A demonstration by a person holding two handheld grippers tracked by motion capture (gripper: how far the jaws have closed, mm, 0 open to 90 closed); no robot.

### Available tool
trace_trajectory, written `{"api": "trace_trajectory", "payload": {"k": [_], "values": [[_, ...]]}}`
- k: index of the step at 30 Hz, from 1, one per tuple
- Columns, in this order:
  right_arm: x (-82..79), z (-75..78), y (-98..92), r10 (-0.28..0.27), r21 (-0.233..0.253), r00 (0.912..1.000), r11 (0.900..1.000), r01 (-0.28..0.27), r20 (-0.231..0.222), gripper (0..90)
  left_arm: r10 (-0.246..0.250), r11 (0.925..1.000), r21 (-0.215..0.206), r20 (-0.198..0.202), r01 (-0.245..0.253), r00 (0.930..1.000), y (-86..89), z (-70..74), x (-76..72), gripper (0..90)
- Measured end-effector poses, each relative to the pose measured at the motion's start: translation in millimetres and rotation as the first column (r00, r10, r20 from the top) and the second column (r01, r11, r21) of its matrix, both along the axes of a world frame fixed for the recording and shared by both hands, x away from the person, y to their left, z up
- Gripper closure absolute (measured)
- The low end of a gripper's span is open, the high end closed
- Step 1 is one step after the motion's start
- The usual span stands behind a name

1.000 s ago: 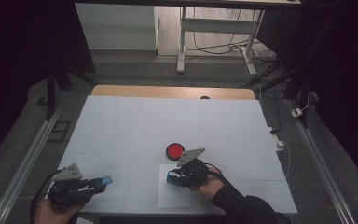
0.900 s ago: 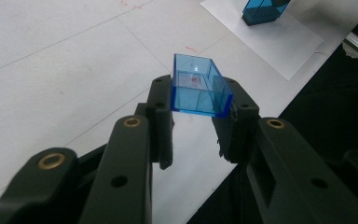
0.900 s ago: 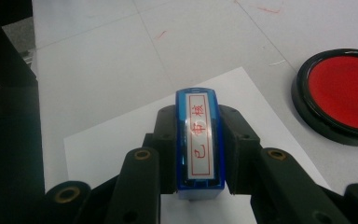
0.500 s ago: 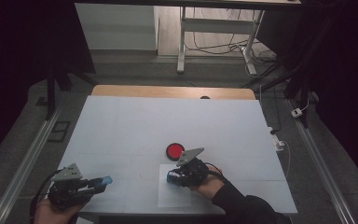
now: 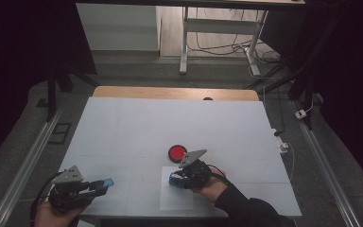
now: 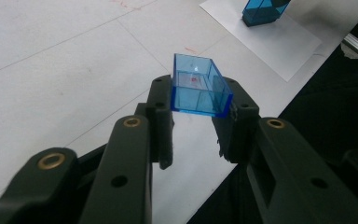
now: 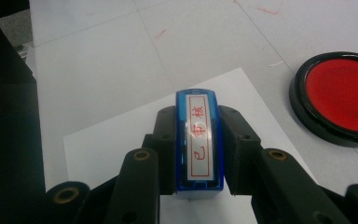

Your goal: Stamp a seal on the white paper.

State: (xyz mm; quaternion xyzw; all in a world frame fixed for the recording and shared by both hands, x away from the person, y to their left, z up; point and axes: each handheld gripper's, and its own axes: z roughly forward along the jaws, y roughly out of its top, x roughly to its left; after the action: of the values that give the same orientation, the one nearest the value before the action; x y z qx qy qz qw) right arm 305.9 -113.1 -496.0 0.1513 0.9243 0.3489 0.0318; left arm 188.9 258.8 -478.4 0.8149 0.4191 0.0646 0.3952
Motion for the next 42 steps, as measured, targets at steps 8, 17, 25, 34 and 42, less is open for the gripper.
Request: {"api": "trace_trajectory", "payload": {"k": [8, 17, 25, 34, 42], "values": [[-1.0, 6.6, -1.8, 0.001, 0.018, 0.9999, 1.000, -0.001, 0.015, 70.3, -0.002, 1.0000, 0.000, 0.000, 0.002, 1.0000, -0.1, 0.0, -0.2, 68.7], [-0.1, 14.1, -4.5, 0.002, 0.036, 1.0000, 0.999, -0.002, 0.001, 70.3, -0.004, 1.0000, -0.001, 0.002, 0.004, 1.0000, -0.1, 0.1, -0.3, 68.7], [-1.2, 22.8, -7.6, -0.003, 0.064, 1.0000, 0.998, 0.003, 0.002, 70.3, -0.005, 1.0000, -0.002, 0.002, 0.005, 1.0000, 0.0, 0.1, -0.3, 68.7], [-3.5, 33.9, -11.9, -0.002, 0.096, 0.9997, 0.995, 0.000, 0.024, 70.3, -0.005, 1.0000, -0.001, 0.002, 0.005, 1.0000, -0.2, 0.1, -0.3, 68.6], [-6.3, 43.0, -14.3, 0.010, 0.120, 0.9990, 0.993, -0.015, 0.044, 70.3, -0.016, 0.9998, 0.008, 0.006, 0.016, 0.9999, -1.7, 0.2, -0.7, 68.7]]}}
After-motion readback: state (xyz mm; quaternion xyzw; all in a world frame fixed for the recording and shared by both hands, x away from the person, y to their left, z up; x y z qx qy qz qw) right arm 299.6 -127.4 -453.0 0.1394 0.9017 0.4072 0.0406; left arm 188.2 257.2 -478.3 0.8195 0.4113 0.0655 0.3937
